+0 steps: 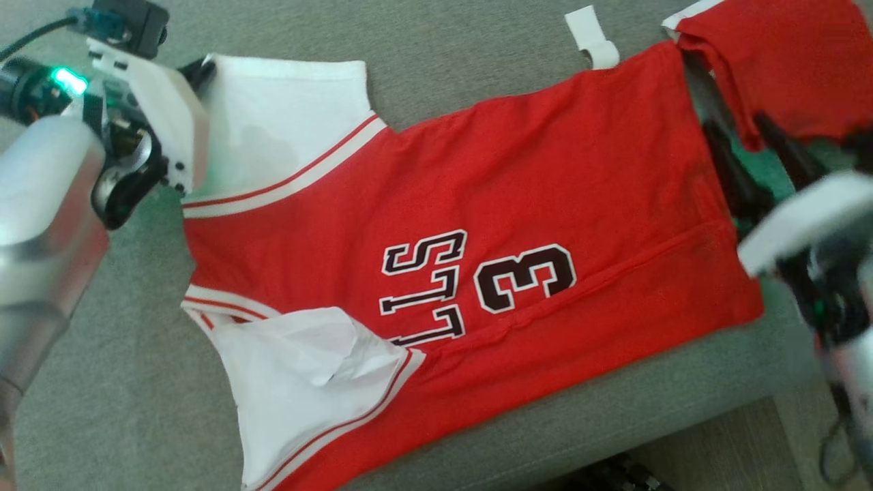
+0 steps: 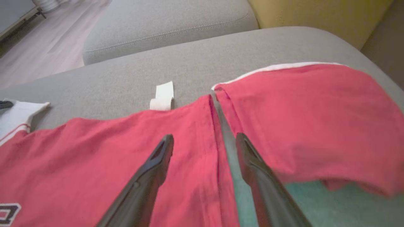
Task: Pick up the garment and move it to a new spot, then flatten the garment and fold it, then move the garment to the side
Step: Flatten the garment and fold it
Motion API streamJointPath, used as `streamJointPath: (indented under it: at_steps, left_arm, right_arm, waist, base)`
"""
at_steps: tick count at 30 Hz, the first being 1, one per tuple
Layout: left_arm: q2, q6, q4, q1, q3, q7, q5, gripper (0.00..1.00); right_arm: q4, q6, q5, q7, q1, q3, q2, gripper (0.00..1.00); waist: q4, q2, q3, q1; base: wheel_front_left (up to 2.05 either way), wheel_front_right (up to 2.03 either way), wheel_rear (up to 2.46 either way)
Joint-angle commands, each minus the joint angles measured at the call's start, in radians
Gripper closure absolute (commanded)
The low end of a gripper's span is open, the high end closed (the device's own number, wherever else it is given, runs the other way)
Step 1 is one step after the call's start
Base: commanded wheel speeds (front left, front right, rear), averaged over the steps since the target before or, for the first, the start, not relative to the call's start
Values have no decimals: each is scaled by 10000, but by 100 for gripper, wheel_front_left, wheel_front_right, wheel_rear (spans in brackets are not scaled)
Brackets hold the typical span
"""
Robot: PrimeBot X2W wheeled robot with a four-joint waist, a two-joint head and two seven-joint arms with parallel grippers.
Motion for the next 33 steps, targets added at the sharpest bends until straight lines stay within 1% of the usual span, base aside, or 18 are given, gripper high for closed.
streamJointPath:
  at_steps: [1, 3, 6, 7, 10, 14, 18, 22, 24, 26, 27, 29, 30, 31, 33]
  left_arm:
    - [333, 18, -250, -759, 218, -140, -88, 100]
    - [278, 18, -238, -917, 52, -262, -131, 100]
    - [240, 18, -191, -1107, -215, -472, -199, 100]
    - [240, 18, -191, -1107, -215, -472, -199, 100]
    - [214, 18, -139, -1260, -463, -705, -295, 100]
    - [196, 18, -99, -1377, -751, -1008, -545, 100]
    - [180, 18, -2, -1486, -1048, -1155, -772, 100]
    - [182, 18, 107, -1596, -1342, -1284, -954, 100]
    - [185, 18, 168, -1640, -1484, -1359, -1038, 100]
    - [182, 17, 230, -1691, -1629, -1432, -1120, 100]
    - [174, 17, 258, -1719, -1700, -1476, -1154, 100]
    - [151, 17, 320, -1782, -1830, -1569, -1209, 100]
    - [138, 17, 351, -1827, -1893, -1631, -1214, 100]
    - [121, 17, 381, -1870, -1953, -1694, -1225, 100]
    - [88, 17, 437, -1960, -2050, -1872, -1244, 100]
  right_arm:
    - [78, 65, 287, 215, -536, 393, -302, 0]
    - [585, 65, 342, 361, -1221, 797, -406, 0]
    - [1578, 65, 387, 502, -2111, 1207, -378, 0]
    - [1578, 65, 387, 502, -2111, 1207, -378, 0]
    - [2636, 65, -9, 619, -2859, 1493, -409, 0]
    - [3777, 65, -32, 858, -3539, 1657, -134, 0]
    - [4417, 65, 268, 883, -3988, 1801, 92, 0]
    - [4732, 65, 507, 776, -4293, 2052, 109, 0]
    - [4854, 65, 611, 699, -4401, 2170, 103, 11]
    - [4960, 65, 707, 620, -4478, 2278, 79, 29]
    - [5009, 65, 745, 583, -4514, 2338, 60, 43]
    - [5110, 65, 809, 523, -4583, 2444, 11, 64]
    - [5168, 65, 841, 496, -4627, 2485, -18, 86]
    - [5225, 65, 862, 460, -4673, 2529, -52, 100]
    - [5319, 65, 873, 330, -4770, 2594, -111, 100]
  waist:
    - [148, 0, 107, -1]
    - [269, 0, 177, -1]
    - [439, 0, 228, -1]
    - [439, 0, 228, -1]
    - [572, 0, 253, -1]
    - [683, 0, 258, -1]
    - [782, 0, 284, -1]
    - [846, 0, 303, -1]
    - [875, 0, 302, -1]
    - [908, 0, 298, -1]
    - [925, 0, 294, -1]
    - [965, 0, 293, -1]
    - [987, 0, 298, -1]
    - [1011, 0, 303, -1]
    - [1058, 0, 313, -1]
  base:
    - [0, 0, 0]
    - [0, 0, 0]
    - [0, 0, 0]
    - [0, 0, 0]
    - [0, 0, 0]
    - [0, 0, 0]
    - [0, 0, 0]
    - [0, 0, 0]
    - [0, 0, 0]
    - [0, 0, 0]
    - [0, 0, 0]
    - [0, 0, 0]
    - [0, 0, 0]
    - [0, 0, 0]
    - [0, 0, 0]
